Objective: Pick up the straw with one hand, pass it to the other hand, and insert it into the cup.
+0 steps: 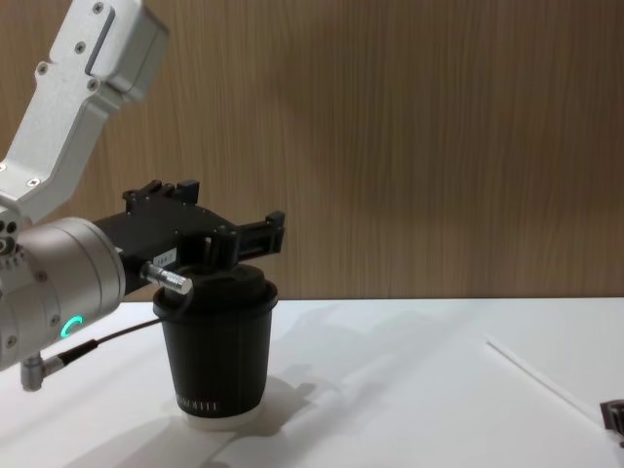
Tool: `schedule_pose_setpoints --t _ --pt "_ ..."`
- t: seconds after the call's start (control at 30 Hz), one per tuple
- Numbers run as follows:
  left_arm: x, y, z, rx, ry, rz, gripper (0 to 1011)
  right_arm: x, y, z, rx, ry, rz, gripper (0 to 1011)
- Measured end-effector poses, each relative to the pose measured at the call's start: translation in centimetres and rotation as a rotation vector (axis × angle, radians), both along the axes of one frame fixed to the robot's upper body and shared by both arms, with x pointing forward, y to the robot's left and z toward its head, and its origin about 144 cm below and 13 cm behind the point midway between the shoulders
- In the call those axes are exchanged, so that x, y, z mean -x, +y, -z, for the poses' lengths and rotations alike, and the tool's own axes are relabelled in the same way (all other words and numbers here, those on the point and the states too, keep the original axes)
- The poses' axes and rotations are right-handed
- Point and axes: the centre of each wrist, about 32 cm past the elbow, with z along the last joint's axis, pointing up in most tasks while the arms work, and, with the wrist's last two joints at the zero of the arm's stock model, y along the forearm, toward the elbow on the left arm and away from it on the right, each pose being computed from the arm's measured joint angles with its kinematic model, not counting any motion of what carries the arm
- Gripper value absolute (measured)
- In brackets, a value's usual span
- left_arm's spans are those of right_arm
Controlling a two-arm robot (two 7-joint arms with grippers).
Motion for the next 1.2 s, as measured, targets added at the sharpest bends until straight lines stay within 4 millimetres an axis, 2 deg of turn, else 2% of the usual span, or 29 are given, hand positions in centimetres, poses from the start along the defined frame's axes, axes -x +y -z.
schedule_pose_setpoints --t 0.5,1.2 --pt "0.0 0.0 0.0 0.0 0.0 0.0 1000 0.1 0.2 -0.4 -0.02 -0.042 0.001 0" --pt "0.0 0.0 0.0 0.0 0.0 0.0 1000 0.1 0.4 -2.9 -0.124 -0.304 -0.065 0"
